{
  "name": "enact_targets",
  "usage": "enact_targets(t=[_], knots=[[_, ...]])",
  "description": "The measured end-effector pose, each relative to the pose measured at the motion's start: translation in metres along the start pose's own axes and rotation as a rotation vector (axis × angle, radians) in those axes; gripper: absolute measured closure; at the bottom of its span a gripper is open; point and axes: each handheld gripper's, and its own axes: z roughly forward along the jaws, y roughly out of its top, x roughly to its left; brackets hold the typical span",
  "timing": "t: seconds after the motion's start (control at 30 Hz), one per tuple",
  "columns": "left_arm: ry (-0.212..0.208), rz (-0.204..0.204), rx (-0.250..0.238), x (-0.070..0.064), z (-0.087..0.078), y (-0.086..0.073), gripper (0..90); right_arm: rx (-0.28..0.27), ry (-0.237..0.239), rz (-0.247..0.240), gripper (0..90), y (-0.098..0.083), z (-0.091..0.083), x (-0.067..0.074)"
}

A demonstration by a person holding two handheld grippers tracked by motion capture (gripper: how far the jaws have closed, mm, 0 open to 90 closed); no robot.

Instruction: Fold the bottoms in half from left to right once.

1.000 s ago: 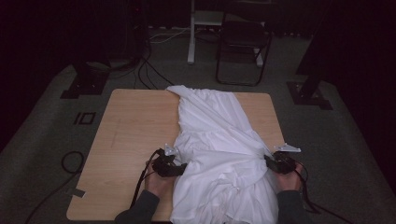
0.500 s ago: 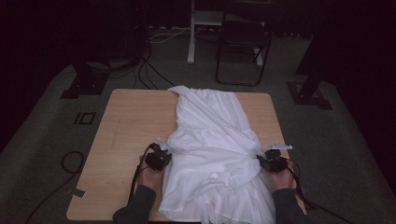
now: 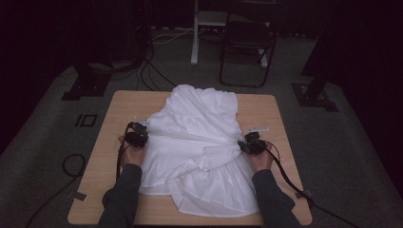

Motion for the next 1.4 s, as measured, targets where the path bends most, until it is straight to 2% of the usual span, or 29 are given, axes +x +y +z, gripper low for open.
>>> enact_targets(t=[0.03,0.07,0.13,0.17,0.2,0.33,0.4,0.5,0.63,0.67,0.73,0.8,0.9,0.97,1.0,1.03,1.07,1.1,1.13,1.17,1.2,1.27,1.4], knots=[[0.0,0.0,0.0,0.0,0.0,0.0,88.2,0.0,0.0,0.0,72.8,0.0,0.0,0.0],[-0.033,-0.013,-0.012,0.0,0.004,-0.001,88.2,-0.003,-0.006,0.018,72.1,0.004,0.004,-0.003],[-0.051,-0.021,-0.024,-0.002,0.002,-0.005,74.6,0.019,-0.033,0.026,60.9,0.01,0.005,-0.005],[-0.08,-0.021,-0.048,-0.001,-0.005,-0.01,65.0,0.009,-0.032,0.017,53.6,0.011,-0.002,-0.004],[-0.08,-0.021,-0.048,-0.001,-0.005,-0.01,61.8,0.009,-0.032,0.017,53.6,0.011,-0.002,-0.004],[-0.117,-0.045,-0.087,0.003,-0.025,-0.024,56.9,-0.085,-0.016,-0.008,45.7,0.01,-0.032,0.005],[-0.131,-0.042,-0.103,0.002,-0.036,-0.032,54.2,-0.138,-0.004,-0.028,43.0,0.009,-0.048,0.014],[-0.16,-0.031,-0.112,0.001,-0.05,-0.05,50.9,-0.169,0.077,-0.073,40.1,0.006,-0.06,0.034],[-0.179,-0.029,-0.094,-0.001,-0.06,-0.072,49.2,-0.15,0.177,-0.119,34.9,0.005,-0.054,0.062],[-0.182,-0.033,-0.089,-0.001,-0.061,-0.076,48.5,-0.144,0.19,-0.127,33.5,0.005,-0.051,0.068],[-0.191,-0.043,-0.08,-0.003,-0.062,-0.084,47.4,-0.127,0.2,-0.148,29.1,0.006,-0.043,0.081],[-0.221,-0.056,-0.072,-0.004,-0.063,-0.091,46.0,-0.112,0.213,-0.162,25.1,0.008,-0.034,0.092],[-0.251,-0.072,-0.065,-0.009,-0.063,-0.099,45.3,-0.086,0.226,-0.172,23.2,0.009,-0.02,0.101],[-0.267,-0.058,-0.043,-0.016,-0.06,-0.102,45.5,-0.063,0.232,-0.184,27.9,0.008,-0.012,0.105],[-0.263,-0.038,-0.031,-0.02,-0.058,-0.102,46.2,-0.051,0.227,-0.206,37.2,0.007,-0.009,0.106],[-0.253,-0.016,-0.035,-0.023,-0.057,-0.102,47.4,-0.032,0.232,-0.223,51.8,0.006,-0.006,0.106],[-0.265,0.004,-0.036,-0.025,-0.058,-0.101,51.5,-0.013,0.226,-0.239,65.8,0.005,-0.005,0.105],[-0.289,0.017,-0.031,-0.025,-0.059,-0.101,64.9,-0.01,0.22,-0.249,75.2,0.004,-0.006,0.104],[-0.284,0.027,-0.029,-0.025,-0.06,-0.1,77.6,-0.024,0.235,-0.242,81.5,0.003,-0.011,0.102],[-0.285,0.034,-0.031,-0.025,-0.061,-0.101,85.4,-0.045,0.248,-0.232,85.6,0.002,-0.018,0.099],[-0.289,0.036,-0.034,-0.024,-0.063,-0.102,87.4,-0.067,0.246,-0.231,87.2,0.0,-0.026,0.095],[-0.286,0.04,-0.044,-0.021,-0.068,-0.103,88.1,-0.108,0.247,-0.225,87.7,-0.007,-0.045,0.085],[-0.289,0.018,-0.097,-0.013,-0.09,-0.106,88.3,-0.17,0.257,-0.17,88.5,-0.028,-0.087,0.056]])
